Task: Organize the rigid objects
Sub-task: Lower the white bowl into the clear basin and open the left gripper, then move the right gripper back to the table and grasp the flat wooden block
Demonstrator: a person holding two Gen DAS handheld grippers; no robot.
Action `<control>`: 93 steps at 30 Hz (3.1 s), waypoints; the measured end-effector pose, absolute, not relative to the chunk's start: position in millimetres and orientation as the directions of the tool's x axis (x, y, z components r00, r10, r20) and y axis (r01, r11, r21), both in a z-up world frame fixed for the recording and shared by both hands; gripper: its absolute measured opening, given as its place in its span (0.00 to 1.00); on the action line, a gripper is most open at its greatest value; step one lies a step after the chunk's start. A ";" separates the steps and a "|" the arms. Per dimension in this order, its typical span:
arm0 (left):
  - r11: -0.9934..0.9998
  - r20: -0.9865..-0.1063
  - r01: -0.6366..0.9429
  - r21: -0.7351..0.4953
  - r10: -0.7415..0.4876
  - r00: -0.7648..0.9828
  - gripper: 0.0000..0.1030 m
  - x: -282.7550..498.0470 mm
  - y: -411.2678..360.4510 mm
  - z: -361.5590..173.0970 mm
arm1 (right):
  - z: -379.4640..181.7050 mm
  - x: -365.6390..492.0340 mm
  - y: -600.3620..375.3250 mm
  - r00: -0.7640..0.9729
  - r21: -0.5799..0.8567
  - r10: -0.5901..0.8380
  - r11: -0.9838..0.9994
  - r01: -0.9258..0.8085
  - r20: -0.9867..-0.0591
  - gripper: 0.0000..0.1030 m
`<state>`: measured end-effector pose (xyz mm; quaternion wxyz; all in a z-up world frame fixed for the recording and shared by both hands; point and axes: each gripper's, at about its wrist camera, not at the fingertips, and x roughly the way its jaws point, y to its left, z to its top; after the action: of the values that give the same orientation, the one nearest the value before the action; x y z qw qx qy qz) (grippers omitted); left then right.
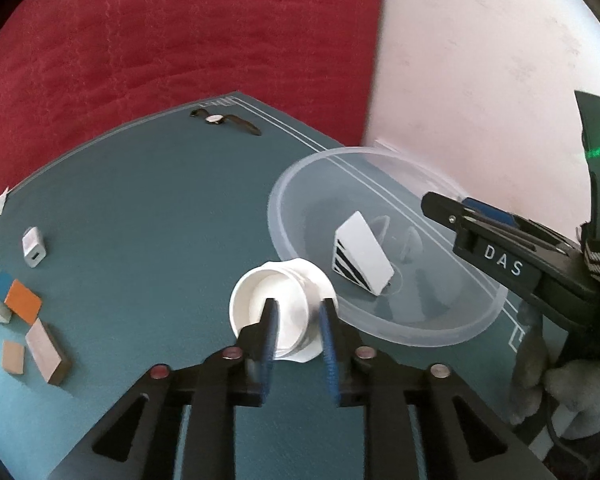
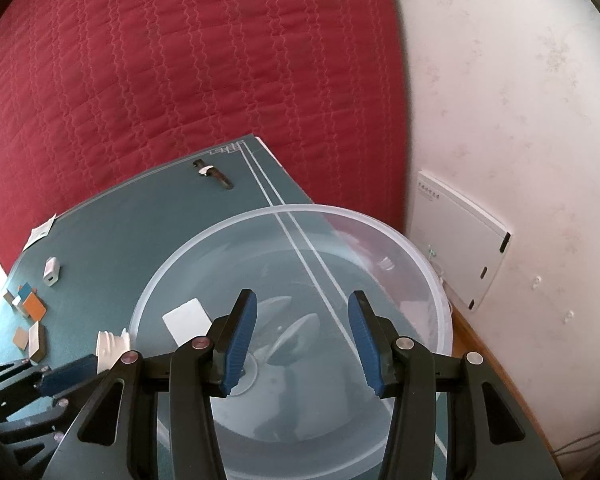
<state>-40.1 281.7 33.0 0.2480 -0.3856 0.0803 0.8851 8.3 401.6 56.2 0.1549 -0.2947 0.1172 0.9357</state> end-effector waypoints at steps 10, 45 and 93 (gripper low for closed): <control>-0.879 -0.669 -0.477 0.001 0.354 -0.654 0.83 -38.2 279.8 34.5 | 55.9 7.1 398.4 -0.777 0.125 0.216 -0.927 -0.354 -0.591 0.48; -0.768 -0.641 -0.634 -0.091 0.532 -0.553 0.80 -43.2 344.3 58.5 | 61.0 22.5 433.8 -0.779 0.192 0.296 -0.864 -0.465 -0.552 0.48; -0.971 -0.588 -0.176 0.164 0.047 -0.807 0.99 -37.2 228.7 36.4 | 50.5 29.4 332.5 -0.830 -0.026 0.242 -0.964 -0.265 -0.504 0.58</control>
<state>-37.2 228.7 36.4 0.0591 -0.3048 0.1057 0.9447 29.4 332.5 50.5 0.1324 -0.2602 0.0226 0.9562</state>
